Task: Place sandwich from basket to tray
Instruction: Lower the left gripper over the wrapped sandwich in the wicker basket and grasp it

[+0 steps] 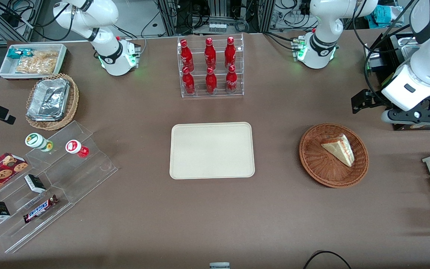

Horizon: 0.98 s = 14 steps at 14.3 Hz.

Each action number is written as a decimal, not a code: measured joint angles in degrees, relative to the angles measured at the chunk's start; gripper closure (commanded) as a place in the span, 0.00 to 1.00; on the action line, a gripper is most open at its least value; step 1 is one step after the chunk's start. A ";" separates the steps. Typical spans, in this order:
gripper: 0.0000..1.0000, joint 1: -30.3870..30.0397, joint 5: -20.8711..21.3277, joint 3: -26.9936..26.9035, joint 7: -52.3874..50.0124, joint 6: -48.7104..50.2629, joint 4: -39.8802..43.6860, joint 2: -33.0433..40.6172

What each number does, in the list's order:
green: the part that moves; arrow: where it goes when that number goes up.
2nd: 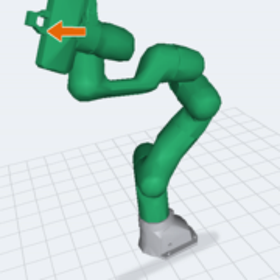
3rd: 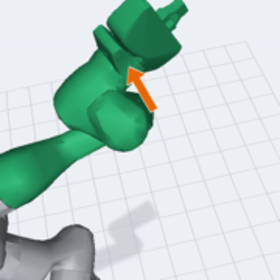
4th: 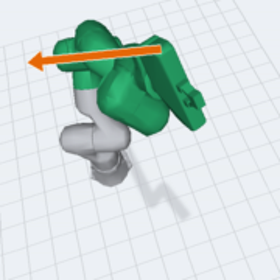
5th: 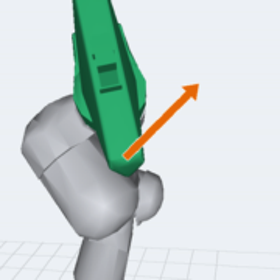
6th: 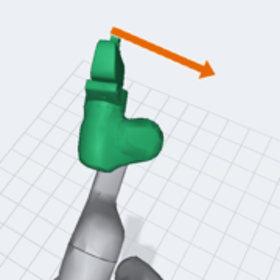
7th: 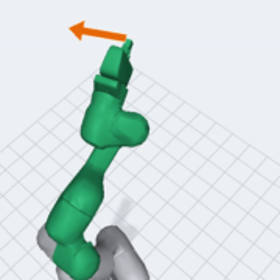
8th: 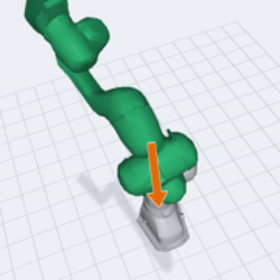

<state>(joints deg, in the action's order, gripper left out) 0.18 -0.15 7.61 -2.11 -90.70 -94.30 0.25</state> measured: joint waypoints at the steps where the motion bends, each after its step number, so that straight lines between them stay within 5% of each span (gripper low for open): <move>1: 0.00 0.00 -0.01 -0.01 0.30 -0.03 -0.02 -0.04; 7: 0.00 -0.17 0.03 -0.42 0.53 -0.85 -4.21 -3.08; 14: 0.00 -1.21 0.40 -0.78 0.84 -22.40 -21.26 -5.76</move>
<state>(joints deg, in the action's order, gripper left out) -1.03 0.25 6.83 -1.26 -113.09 -115.56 -5.51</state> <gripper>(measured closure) 0.000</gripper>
